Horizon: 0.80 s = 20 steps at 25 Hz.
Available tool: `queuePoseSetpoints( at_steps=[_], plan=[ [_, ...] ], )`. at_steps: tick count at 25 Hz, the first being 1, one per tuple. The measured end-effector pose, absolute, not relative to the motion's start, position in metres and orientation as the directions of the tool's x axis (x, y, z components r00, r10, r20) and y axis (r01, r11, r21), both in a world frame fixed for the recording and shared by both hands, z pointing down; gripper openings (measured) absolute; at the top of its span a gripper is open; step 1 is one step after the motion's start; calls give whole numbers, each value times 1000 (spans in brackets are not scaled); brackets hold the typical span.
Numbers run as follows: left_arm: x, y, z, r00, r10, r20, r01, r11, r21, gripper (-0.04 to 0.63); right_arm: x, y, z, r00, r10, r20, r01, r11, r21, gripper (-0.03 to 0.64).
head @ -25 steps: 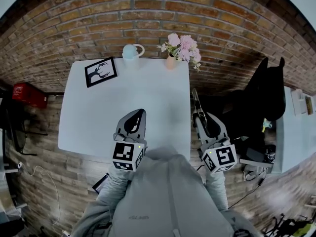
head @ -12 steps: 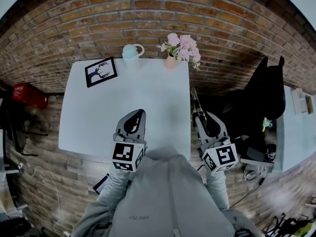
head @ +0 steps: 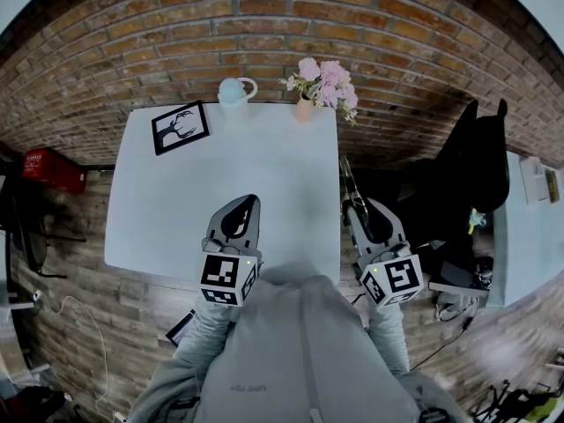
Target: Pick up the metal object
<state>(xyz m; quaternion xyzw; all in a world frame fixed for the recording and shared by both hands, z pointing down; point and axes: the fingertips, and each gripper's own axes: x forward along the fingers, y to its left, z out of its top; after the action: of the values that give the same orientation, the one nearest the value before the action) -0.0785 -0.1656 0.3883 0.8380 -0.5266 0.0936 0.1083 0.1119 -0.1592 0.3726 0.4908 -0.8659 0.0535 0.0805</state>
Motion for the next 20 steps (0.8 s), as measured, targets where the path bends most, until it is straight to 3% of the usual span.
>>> queuePoseSetpoints(
  at_steps=[20],
  plan=[
    [-78,-159,390,423,-862,279,-905,-417,83,28,115,-152,374,-503,-842,193,-860,509,-21,106]
  ],
)
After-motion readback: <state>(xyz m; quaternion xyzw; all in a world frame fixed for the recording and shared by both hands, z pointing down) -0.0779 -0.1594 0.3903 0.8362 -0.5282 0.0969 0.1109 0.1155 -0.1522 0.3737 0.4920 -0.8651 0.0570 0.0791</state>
